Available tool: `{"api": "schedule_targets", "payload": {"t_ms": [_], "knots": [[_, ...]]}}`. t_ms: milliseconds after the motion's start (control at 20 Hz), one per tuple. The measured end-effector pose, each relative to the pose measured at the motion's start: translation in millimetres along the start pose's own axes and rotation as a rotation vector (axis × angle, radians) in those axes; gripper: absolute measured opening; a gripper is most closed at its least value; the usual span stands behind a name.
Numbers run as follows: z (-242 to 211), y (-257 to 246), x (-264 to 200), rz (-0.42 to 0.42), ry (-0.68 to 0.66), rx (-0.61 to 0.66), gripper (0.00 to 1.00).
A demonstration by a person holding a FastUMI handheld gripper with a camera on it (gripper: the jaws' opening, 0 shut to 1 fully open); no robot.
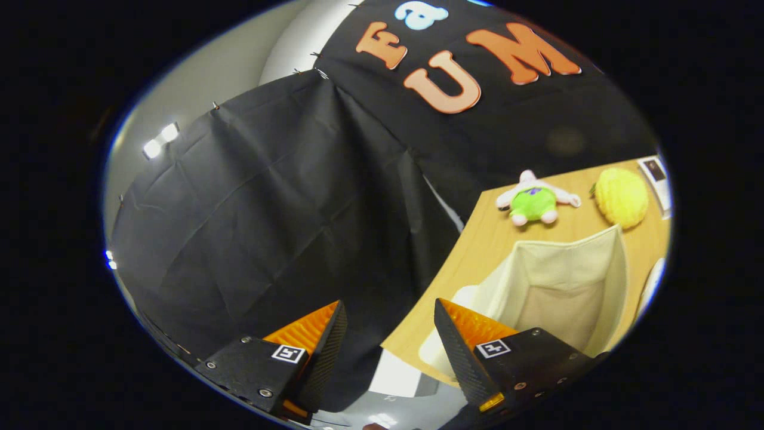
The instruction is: Open the storage box then place both shoes into the box .Put the left shoe in first, then the right shoe, with the right side of both shoes facing outward in a uniform manner.
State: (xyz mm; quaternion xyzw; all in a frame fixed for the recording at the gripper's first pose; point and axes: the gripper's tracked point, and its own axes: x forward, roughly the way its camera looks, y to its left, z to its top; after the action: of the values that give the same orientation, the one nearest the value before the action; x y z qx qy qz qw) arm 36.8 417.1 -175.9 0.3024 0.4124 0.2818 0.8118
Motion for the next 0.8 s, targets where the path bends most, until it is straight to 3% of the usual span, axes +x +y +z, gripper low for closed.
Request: {"api": "schedule_targets", "payload": {"t_ms": [400,800], "knots": [[1,-119,-100,-0.294,-0.020,-0.116,0.96],[-37,-254,-162,-0.584,0.092,-0.082,0.97]]}}
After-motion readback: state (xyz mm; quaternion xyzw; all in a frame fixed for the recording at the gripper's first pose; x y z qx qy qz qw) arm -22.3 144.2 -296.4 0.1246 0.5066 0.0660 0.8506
